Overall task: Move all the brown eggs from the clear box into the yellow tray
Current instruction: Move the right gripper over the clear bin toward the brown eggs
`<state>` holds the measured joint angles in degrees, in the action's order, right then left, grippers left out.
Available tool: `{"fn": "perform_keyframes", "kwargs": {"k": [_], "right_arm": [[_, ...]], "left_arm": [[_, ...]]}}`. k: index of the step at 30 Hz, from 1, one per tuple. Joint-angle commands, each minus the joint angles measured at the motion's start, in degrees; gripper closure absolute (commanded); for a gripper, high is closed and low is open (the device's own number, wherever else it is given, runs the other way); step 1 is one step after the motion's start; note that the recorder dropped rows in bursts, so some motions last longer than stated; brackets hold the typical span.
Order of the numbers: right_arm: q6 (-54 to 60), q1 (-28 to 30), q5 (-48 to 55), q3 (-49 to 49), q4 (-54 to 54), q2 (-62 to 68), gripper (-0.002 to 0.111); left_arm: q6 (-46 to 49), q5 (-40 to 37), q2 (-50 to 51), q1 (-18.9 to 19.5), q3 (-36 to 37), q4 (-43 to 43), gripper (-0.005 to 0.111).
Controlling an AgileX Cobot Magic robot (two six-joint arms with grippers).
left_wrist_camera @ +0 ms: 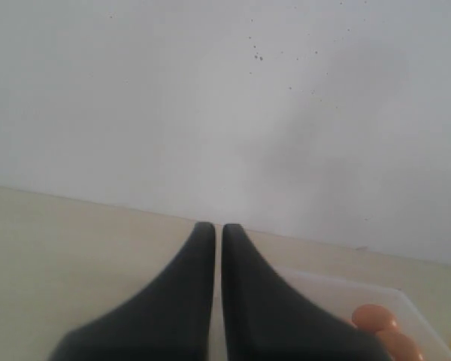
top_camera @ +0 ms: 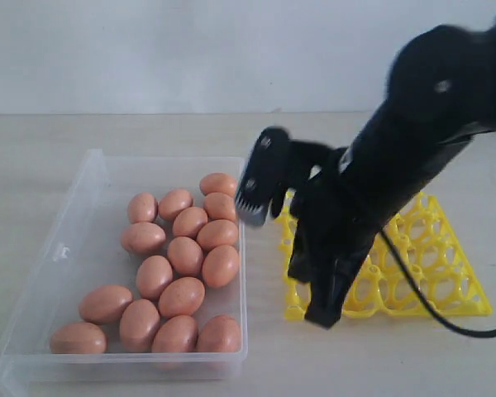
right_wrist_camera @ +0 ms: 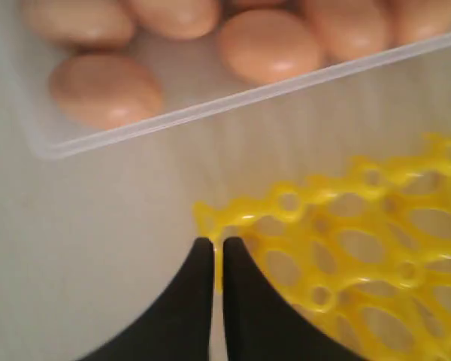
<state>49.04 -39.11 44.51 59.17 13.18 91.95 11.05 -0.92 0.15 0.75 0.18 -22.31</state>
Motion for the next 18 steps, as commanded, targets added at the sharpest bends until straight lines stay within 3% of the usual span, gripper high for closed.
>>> {"fn": "perform_keyframes", "kwargs": {"k": [1,7,10,13,16,18], "right_arm": [[0.4,-7.6,5.4,4.3,-7.2,6.9,0.107],[4.0,-17.9,0.4,8.1,-17.8,9.4,0.107],[5.1,-20.8,-5.5,9.0,-19.2,9.4,0.097],[3.7,-22.0,-14.1,8.9,-18.8,9.8,0.068],[-6.8,-22.0,-25.0,8.9,-20.1,10.4,0.025],[-15.8,-22.0,-28.1,8.9,-26.5,10.4,0.018]], "left_arm": [[-0.4,0.9,-0.2,0.2,-0.2,-0.6,0.103],[-0.4,0.9,-0.2,0.2,-0.2,-0.6,0.103],[-0.4,0.9,-0.2,0.2,-0.2,-0.6,0.103],[-0.4,0.9,-0.2,0.2,-0.2,-0.6,0.103],[-0.4,0.9,-0.2,0.2,-0.2,-0.6,0.103],[-0.4,0.9,-0.2,0.2,-0.2,-0.6,0.103]]}}
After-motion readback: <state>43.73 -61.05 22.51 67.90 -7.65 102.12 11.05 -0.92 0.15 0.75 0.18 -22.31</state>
